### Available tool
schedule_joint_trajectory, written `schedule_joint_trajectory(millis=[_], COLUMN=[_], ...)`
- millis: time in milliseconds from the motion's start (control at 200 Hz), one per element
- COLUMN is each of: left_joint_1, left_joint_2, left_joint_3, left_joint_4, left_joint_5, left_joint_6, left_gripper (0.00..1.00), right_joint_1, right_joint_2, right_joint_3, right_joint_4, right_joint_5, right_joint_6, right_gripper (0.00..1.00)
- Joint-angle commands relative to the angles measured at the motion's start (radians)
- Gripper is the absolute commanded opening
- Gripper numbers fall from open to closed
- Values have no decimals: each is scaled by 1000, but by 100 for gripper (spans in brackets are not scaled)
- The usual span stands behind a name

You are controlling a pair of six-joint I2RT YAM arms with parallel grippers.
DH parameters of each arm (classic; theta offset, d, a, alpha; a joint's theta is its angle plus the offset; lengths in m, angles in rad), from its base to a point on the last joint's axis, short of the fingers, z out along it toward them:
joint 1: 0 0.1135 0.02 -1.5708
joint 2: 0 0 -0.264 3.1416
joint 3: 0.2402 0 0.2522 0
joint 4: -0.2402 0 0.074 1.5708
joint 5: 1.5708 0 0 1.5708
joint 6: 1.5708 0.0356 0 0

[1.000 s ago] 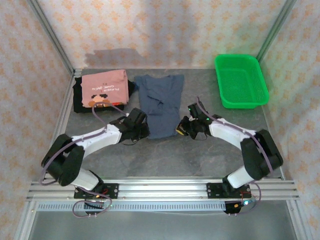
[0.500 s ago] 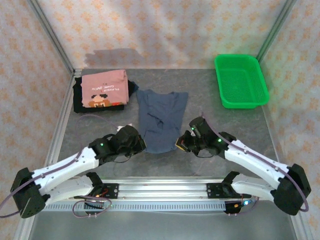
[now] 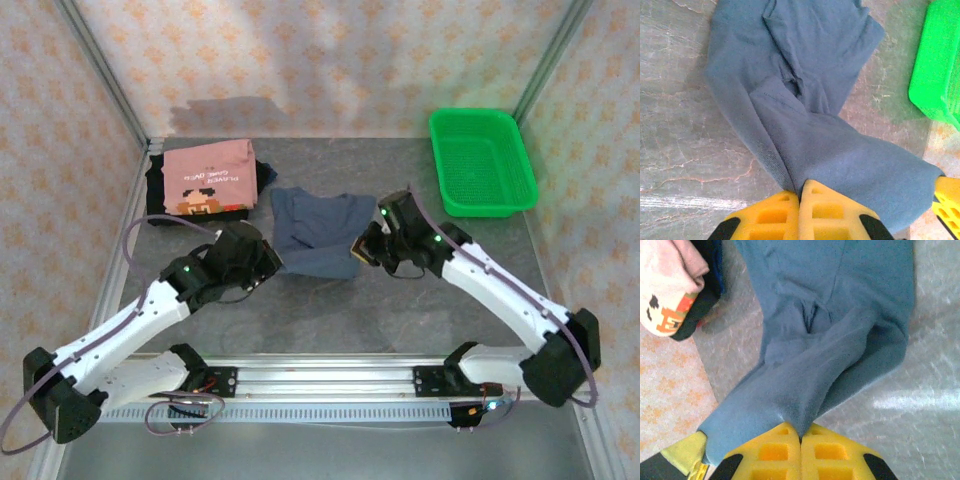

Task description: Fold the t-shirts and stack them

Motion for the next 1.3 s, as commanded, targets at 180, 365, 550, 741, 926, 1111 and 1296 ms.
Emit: schedule_joint_trajectory(millis=[180, 365, 550, 741, 926, 1111, 1296], left_joint_1=[182, 263, 312, 360, 399, 427, 433], left_joint_2=[252, 451, 621, 781, 920, 1052, 1119], left_joint_3=[197, 317, 413, 522, 637, 779, 1027], left_joint_4=[21, 28, 38, 33, 16, 32, 14], left_joint_5=[147, 201, 237, 266, 292, 352, 392], left_joint_6=[160, 231, 287, 335, 382, 371, 334], left_gripper=[0, 0, 0, 0, 0, 8, 53], right_joint_1=[-175, -238, -274, -300, -324, -354, -405], right_joint_2=[250, 420, 561, 704, 835, 957, 959], right_joint_3=[244, 369, 460, 543, 646, 760, 822], right_joint_4=[-117, -159, -169, -173, -186, -114, 84], right_joint_5=[-68, -107, -106, -113, -115, -150, -208], right_joint_6=[-197, -256, -283, -297, -299, -259, -126], right_gripper=[0, 0, 0, 0, 0, 19, 52])
